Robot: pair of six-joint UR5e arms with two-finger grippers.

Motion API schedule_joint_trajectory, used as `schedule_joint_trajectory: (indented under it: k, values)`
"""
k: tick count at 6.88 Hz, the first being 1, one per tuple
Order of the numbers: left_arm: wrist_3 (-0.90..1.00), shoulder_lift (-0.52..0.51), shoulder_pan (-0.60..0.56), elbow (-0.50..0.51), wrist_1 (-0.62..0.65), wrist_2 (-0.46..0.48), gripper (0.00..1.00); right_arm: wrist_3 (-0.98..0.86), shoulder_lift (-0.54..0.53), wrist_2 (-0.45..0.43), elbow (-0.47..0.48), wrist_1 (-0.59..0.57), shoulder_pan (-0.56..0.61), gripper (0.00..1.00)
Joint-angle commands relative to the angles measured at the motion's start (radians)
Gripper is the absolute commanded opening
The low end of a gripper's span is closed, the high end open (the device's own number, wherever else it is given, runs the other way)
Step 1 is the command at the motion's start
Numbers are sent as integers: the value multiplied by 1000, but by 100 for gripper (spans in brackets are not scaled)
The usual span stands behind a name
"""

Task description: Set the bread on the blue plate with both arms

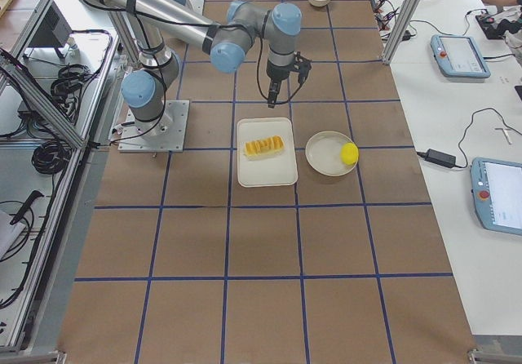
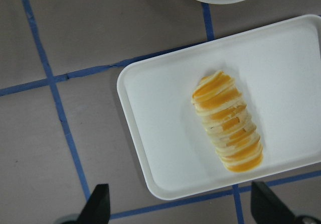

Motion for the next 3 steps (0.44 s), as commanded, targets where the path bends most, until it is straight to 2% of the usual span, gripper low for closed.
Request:
schedule_joint_trajectory:
  k: [1,2,3]
  values:
    - [308,48,334,-2,-46,-18,100,-9,145,-4,21,-125,-21,100]
    - [396,59,451,-2,-75,-23,100,-23,168,-4,22,-144,-50,100]
    - [490,48,566,-2,-77,-69,100,-44,188,-7,22,-144,-73,100]
